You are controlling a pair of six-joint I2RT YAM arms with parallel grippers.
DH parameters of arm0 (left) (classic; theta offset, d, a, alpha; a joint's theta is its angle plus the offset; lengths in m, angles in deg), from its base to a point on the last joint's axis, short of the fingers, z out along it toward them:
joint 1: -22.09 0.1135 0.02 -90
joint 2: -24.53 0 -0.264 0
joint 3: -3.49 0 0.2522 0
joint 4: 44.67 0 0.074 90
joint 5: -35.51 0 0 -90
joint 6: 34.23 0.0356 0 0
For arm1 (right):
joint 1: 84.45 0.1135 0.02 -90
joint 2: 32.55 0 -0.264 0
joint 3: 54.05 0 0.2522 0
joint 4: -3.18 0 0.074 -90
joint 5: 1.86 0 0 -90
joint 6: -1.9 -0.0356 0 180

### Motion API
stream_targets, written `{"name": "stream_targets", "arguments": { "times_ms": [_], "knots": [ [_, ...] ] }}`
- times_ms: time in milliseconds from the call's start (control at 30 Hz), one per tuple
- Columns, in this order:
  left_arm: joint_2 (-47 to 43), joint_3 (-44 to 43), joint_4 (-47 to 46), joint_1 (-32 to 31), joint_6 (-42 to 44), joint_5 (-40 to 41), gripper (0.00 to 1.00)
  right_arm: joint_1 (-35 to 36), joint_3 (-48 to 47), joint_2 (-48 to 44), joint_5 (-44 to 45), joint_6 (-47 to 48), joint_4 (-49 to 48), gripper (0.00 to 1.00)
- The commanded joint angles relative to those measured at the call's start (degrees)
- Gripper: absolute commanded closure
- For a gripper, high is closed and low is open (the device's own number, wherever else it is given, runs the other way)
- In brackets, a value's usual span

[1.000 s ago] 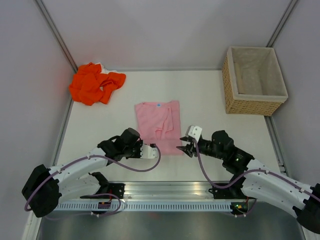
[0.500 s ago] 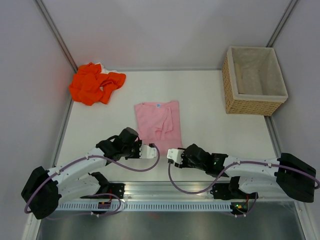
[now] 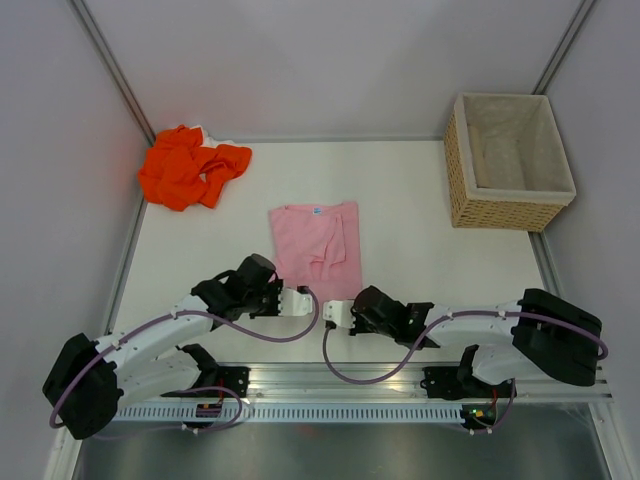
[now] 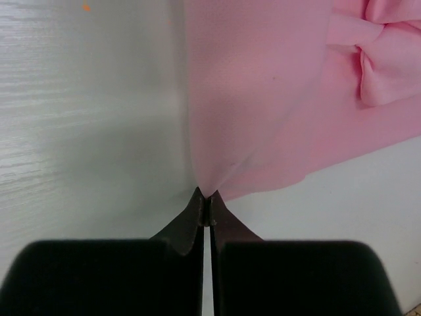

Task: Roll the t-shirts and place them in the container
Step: Roll the tshirt

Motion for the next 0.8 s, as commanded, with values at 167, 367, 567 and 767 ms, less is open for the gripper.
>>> {"name": "stream_targets", "arguments": {
  "times_ms": [167, 367, 567, 767],
  "knots": [
    [-4.1, -4.3, 14.3, 0.3, 0.5, -8.6, 0.98, 0.5, -12.3, -3.8, -13.8, -8.1, 21.3, 1.00],
    [-6.1, -8.7, 29.6, 0.3, -3.4, -17.2, 0.98, 1.9, -18.8, -3.4, -31.6, -13.2, 30.4, 1.00],
    [-5.9, -11.1, 34.4, 3.3, -5.0, -19.8, 0.98, 1.3, -17.1, -6.1, -40.0, -21.1, 25.0, 1.00],
    [2.5, -12.7, 34.6, 12.9, 0.0, -20.6, 0.98, -11.4, -11.8, -8.0, -46.4, -27.5, 18.2, 1.00]
  ]
}}
